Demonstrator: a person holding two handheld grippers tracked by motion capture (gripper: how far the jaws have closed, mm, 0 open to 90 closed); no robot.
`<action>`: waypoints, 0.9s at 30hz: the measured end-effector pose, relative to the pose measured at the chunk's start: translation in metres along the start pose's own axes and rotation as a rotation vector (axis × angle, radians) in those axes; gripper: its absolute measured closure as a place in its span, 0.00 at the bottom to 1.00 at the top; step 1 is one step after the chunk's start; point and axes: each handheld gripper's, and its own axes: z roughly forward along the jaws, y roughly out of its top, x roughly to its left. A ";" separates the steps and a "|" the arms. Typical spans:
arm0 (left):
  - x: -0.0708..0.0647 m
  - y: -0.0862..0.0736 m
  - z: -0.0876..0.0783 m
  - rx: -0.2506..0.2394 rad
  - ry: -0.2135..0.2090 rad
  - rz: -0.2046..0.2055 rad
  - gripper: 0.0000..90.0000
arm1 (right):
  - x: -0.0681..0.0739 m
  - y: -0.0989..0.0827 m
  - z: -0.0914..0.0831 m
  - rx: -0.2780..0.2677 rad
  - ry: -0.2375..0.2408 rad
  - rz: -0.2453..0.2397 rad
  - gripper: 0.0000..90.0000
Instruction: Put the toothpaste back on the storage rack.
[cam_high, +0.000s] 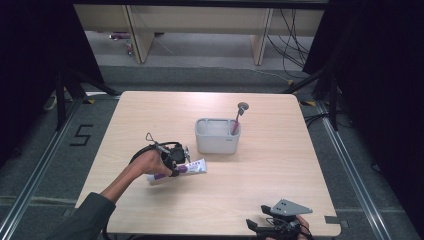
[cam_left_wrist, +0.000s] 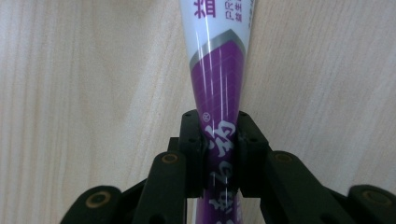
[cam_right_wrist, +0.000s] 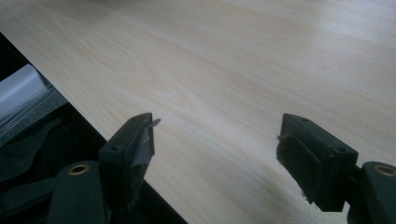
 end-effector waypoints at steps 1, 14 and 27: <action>0.000 0.001 0.000 0.006 0.000 0.001 0.84 | 0.000 0.000 0.000 -0.003 0.004 0.000 0.31; 0.001 0.008 0.000 0.064 -0.011 0.006 0.85 | 0.000 0.000 0.001 0.001 0.000 -0.001 0.31; -0.004 0.008 -0.001 0.043 -0.005 0.018 0.85 | 0.000 0.000 0.000 0.001 -0.003 0.003 0.31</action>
